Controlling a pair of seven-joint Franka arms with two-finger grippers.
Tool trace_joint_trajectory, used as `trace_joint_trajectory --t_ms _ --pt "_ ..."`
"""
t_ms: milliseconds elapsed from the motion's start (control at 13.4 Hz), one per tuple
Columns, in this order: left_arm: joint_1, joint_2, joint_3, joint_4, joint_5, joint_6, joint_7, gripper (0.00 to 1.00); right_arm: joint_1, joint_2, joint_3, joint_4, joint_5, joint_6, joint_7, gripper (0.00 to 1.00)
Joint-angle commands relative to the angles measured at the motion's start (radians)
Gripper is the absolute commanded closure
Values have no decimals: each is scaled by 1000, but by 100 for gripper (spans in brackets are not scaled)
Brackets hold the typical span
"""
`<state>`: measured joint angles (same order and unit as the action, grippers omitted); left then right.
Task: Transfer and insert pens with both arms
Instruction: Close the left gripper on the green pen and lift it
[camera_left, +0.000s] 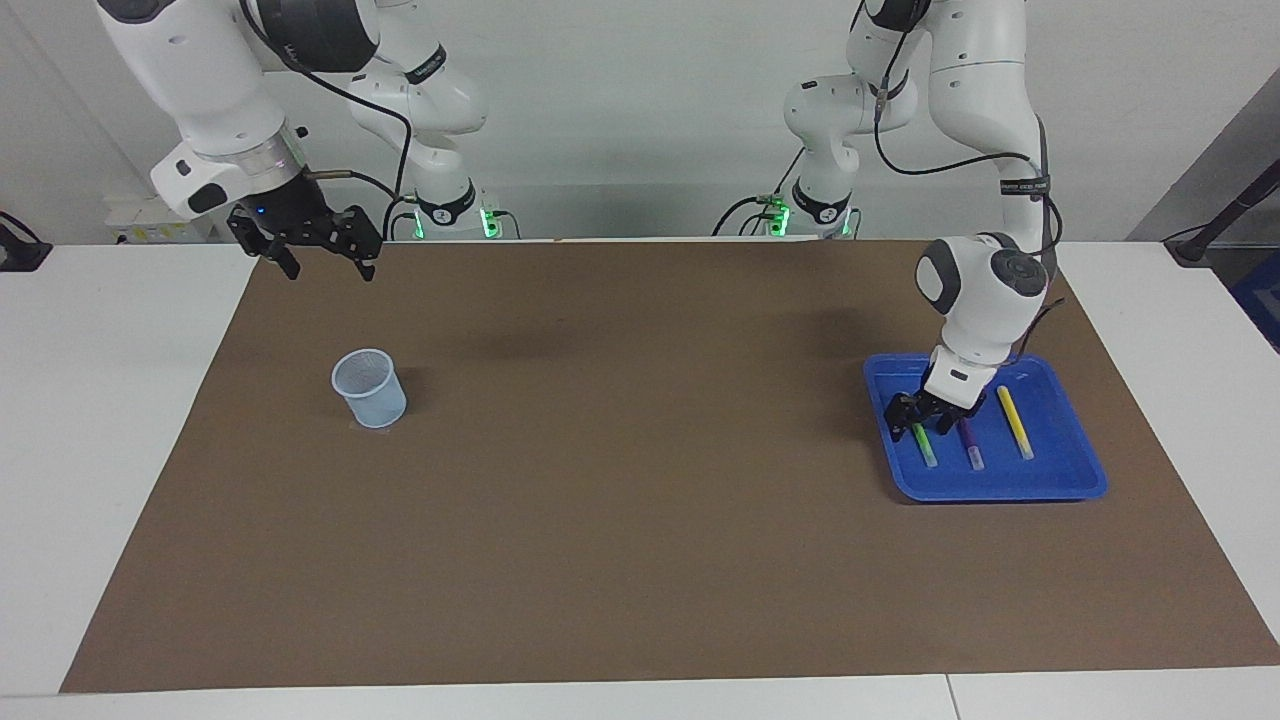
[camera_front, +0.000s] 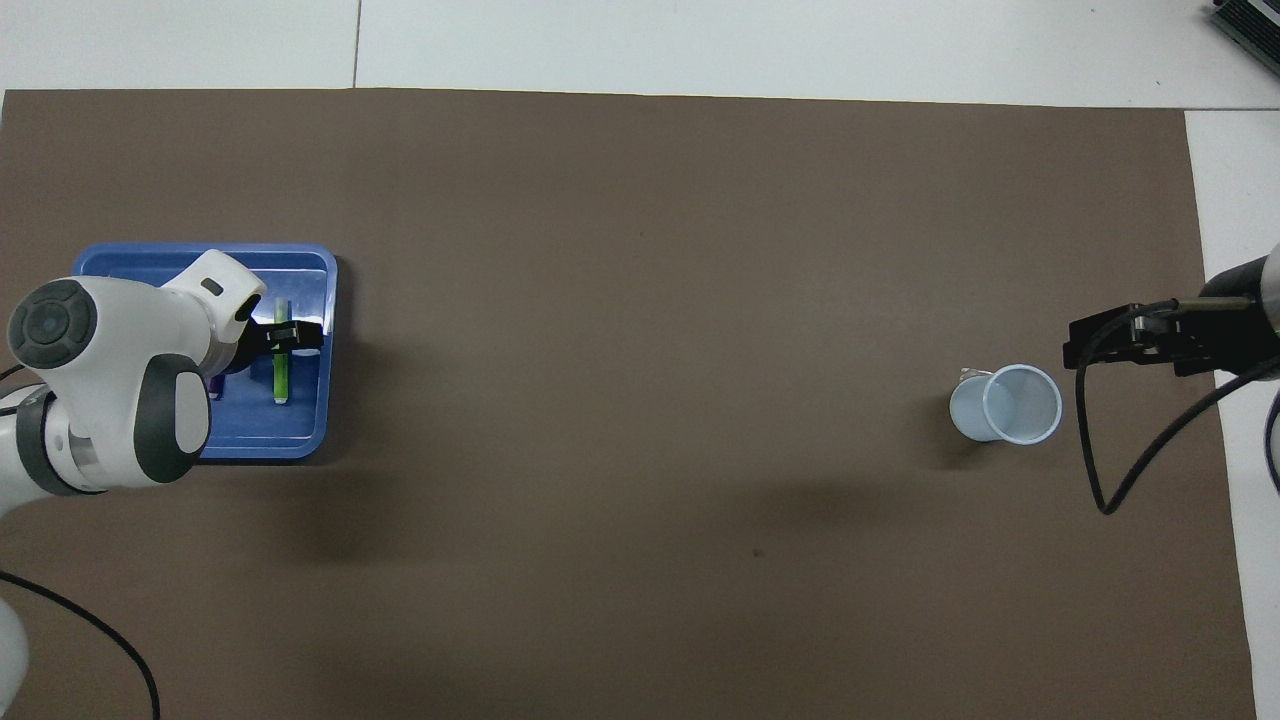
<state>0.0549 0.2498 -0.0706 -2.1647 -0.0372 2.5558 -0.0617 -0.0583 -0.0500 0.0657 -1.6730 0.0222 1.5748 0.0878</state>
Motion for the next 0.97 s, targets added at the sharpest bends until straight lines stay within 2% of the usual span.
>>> trace_joint_trajectory --t_ms 0,149,299,374,448,598,896 --pt "-15 6 9 2 -9 15 -3 41 -11 -16 2 -11 22 7 -17 0" --pt "-17 11 9 13 -9 15 -4 60 -11 -16 2 -11 22 5 -17 0" --pt "-18 13 9 19 -9 20 -3 70 -9 -16 2 -11 22 5 -17 0" --pt "-18 14 9 28 -9 20 -4 71 -9 -16 2 -11 22 7 -17 0" --pt "-18 20 9 31 -9 20 -4 78 -11 -16 3 -11 22 5 -17 0" --pt "-18 20 9 31 -9 21 -15 100 -9 -16 2 -11 22 5 -17 0" --pt "-15 19 9 34 -9 4 -15 100 -11 -16 2 -11 22 5 -17 0"
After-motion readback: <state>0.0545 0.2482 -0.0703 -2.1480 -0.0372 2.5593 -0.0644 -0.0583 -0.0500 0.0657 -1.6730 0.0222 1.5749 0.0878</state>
